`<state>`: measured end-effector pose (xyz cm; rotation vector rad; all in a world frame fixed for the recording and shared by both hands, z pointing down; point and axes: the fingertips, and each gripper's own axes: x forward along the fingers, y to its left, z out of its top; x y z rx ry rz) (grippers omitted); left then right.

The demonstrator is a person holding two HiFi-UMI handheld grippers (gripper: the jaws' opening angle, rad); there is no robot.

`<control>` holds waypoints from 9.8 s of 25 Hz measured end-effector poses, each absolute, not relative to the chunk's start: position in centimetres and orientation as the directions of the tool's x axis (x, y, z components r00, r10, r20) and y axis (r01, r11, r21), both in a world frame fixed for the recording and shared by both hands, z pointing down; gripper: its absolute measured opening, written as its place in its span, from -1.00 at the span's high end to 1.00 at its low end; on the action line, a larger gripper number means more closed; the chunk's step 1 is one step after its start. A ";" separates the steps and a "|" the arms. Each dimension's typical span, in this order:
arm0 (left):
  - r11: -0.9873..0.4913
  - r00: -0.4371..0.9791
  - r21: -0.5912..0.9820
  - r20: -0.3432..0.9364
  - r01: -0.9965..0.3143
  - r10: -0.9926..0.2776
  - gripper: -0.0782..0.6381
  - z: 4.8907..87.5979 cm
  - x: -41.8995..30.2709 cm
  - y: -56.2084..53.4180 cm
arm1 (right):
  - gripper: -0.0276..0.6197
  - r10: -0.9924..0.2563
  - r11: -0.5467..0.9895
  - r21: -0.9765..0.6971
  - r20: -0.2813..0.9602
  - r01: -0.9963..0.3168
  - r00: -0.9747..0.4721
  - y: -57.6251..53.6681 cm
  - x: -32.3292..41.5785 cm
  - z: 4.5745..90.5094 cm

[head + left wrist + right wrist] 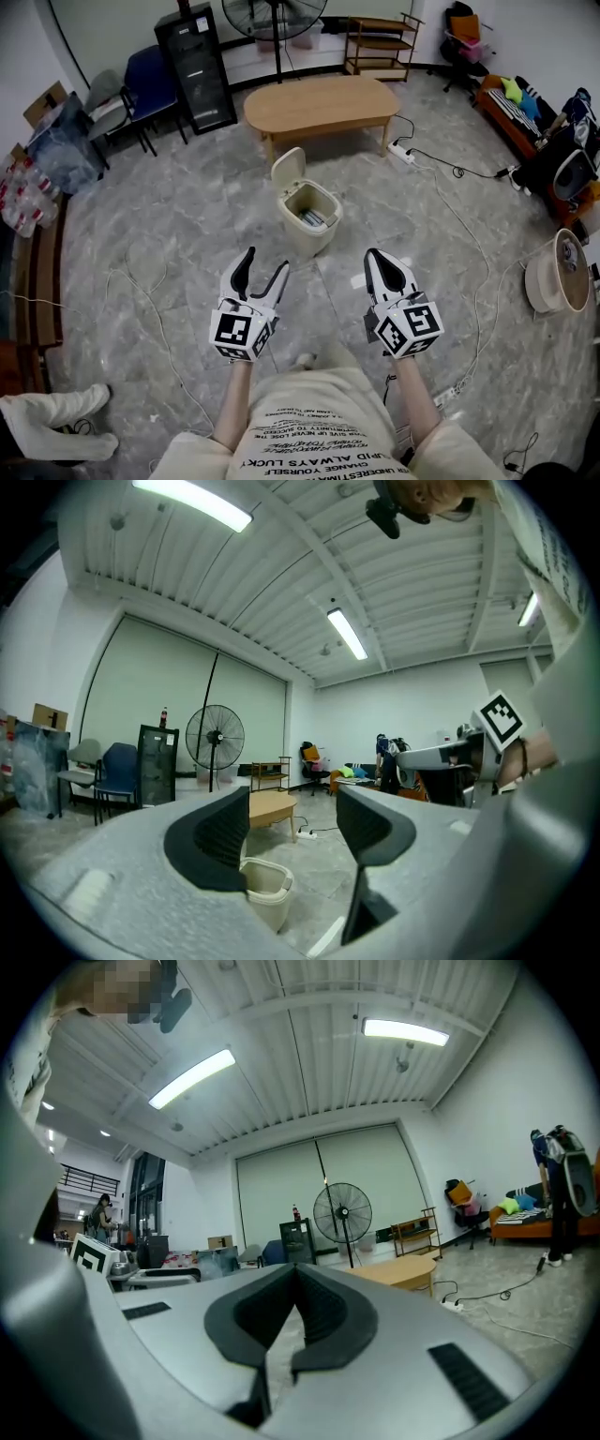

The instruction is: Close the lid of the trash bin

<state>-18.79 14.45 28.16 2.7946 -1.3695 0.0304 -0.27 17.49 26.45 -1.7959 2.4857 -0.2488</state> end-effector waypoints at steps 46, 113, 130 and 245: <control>-0.363 0.350 -0.008 0.241 -0.932 -0.905 -0.02 33.6 -13.9 -22.2 | 0.90 -0.754 0.566 -0.272 0.210 -0.778 -0.622 -23.8 1.7 34.5; -0.689 0.458 -0.050 0.712 -0.723 -0.532 -0.02 60.9 -4.5 -24.1 | 0.90 -0.772 0.283 -0.380 0.455 -0.880 -0.445 -20.8 7.2 57.5; -0.608 0.423 0.014 0.731 -0.794 -0.536 -0.02 64.3 -1.5 -20.2 | 0.90 -0.700 0.351 -0.408 0.483 -0.843 -0.525 -17.9 10.1 60.3; -0.518 0.555 0.213 0.441 -0.828 -0.705 0.72 43.3 0.1 -13.8 | 0.90 -0.680 0.535 -0.201 0.473 -0.820 -0.560 -16.5 10.4 44.0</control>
